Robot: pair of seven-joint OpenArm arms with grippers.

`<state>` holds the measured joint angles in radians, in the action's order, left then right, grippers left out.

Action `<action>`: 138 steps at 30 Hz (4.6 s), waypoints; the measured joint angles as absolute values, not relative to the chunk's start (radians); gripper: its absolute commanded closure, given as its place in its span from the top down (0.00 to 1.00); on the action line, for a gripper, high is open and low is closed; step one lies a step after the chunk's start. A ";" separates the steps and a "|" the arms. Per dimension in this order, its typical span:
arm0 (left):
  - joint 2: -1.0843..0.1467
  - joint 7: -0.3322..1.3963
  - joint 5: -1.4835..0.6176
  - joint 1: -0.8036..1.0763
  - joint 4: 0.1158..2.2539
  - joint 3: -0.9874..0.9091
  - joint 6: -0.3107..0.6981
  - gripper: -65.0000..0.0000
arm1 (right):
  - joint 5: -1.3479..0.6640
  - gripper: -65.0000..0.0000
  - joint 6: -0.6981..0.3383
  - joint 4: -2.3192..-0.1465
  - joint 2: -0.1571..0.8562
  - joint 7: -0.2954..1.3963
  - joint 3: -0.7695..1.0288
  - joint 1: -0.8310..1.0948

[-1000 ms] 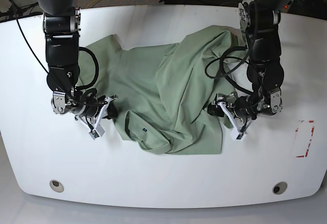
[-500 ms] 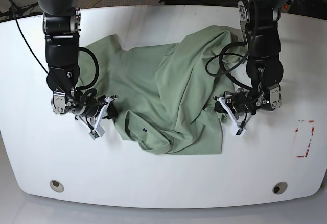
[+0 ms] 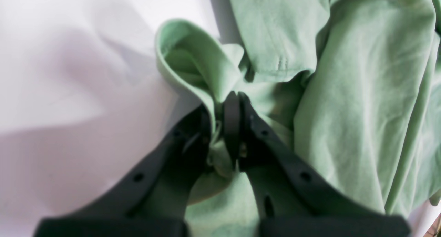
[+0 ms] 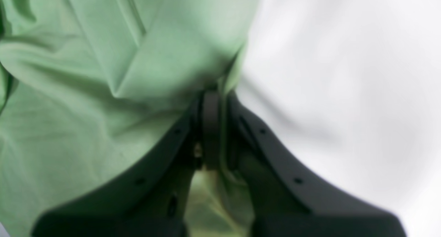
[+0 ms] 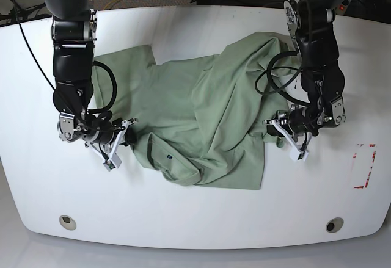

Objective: Fold the T-shirt properly
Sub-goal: 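Move both grippers to opposite shirt edges and grasp them, then lift the shirt with both grippers and stretch it between them, then lay the shirt down and regrasp its edge with the right gripper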

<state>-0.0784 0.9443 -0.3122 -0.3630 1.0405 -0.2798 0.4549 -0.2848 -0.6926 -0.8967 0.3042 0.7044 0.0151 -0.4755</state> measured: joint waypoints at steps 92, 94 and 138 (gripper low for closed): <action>-0.274 1.226 -0.294 -0.112 1.823 -0.362 0.454 0.00 | -0.313 0.00 -0.700 -1.607 0.295 1.077 0.374 -0.169; -0.276 1.225 -0.292 -0.070 1.824 -0.363 0.454 0.00 | -0.311 0.00 -0.699 -1.623 0.277 1.077 0.396 -0.114; -0.275 1.211 -0.282 0.052 1.821 -0.357 0.452 0.00 | -0.292 0.73 -0.696 -0.876 0.272 0.786 -0.056 -0.648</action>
